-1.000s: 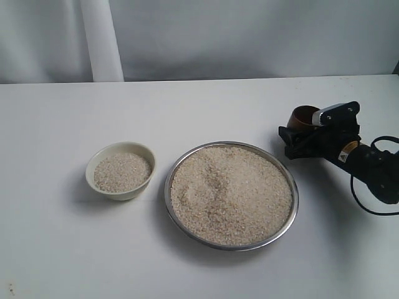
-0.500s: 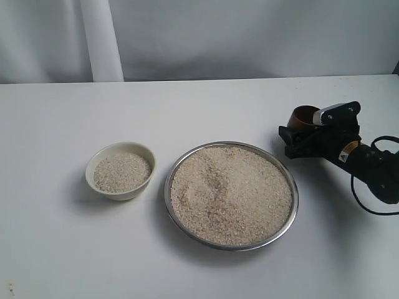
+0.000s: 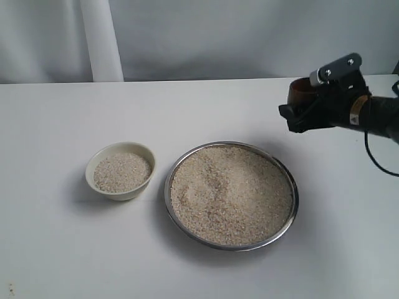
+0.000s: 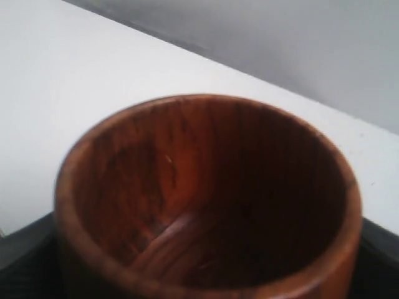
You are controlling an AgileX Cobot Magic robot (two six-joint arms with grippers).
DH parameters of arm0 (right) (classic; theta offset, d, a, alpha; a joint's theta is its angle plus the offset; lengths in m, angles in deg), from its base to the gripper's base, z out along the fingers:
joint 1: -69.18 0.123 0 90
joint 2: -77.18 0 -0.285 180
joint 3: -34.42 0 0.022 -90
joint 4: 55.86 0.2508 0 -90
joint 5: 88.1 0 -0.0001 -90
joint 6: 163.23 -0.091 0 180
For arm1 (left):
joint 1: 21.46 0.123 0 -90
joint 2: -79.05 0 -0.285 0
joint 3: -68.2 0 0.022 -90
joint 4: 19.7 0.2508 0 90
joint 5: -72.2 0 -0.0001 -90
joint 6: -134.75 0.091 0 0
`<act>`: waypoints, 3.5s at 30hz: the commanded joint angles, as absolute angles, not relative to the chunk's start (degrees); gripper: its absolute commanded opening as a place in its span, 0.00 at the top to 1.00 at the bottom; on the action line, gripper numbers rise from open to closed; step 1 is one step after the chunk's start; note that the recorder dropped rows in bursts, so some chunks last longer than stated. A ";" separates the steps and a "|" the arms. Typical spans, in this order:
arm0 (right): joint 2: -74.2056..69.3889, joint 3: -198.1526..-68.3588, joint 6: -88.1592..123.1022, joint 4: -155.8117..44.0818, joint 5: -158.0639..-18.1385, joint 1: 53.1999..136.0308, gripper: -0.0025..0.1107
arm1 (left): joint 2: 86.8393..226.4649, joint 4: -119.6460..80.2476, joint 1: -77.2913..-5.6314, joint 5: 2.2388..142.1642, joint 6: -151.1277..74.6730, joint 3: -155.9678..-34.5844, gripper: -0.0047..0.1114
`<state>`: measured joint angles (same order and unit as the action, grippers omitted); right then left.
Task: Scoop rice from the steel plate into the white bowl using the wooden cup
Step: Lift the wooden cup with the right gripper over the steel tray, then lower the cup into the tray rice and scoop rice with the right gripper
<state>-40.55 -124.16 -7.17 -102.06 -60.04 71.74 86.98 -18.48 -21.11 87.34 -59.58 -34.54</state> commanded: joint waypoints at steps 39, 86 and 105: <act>-46.92 -148.50 45.33 -119.64 -158.06 119.31 0.98 | 86.84 -18.68 -21.46 87.43 -59.78 -34.58 0.96; -51.33 -148.14 39.05 -114.60 -158.06 119.28 0.98 | 86.84 -18.68 -21.46 87.43 -59.78 -34.58 0.96; -51.03 -139.08 36.82 -113.23 -158.06 118.34 0.98 | 86.84 -18.68 -21.46 87.43 -59.78 -34.58 0.96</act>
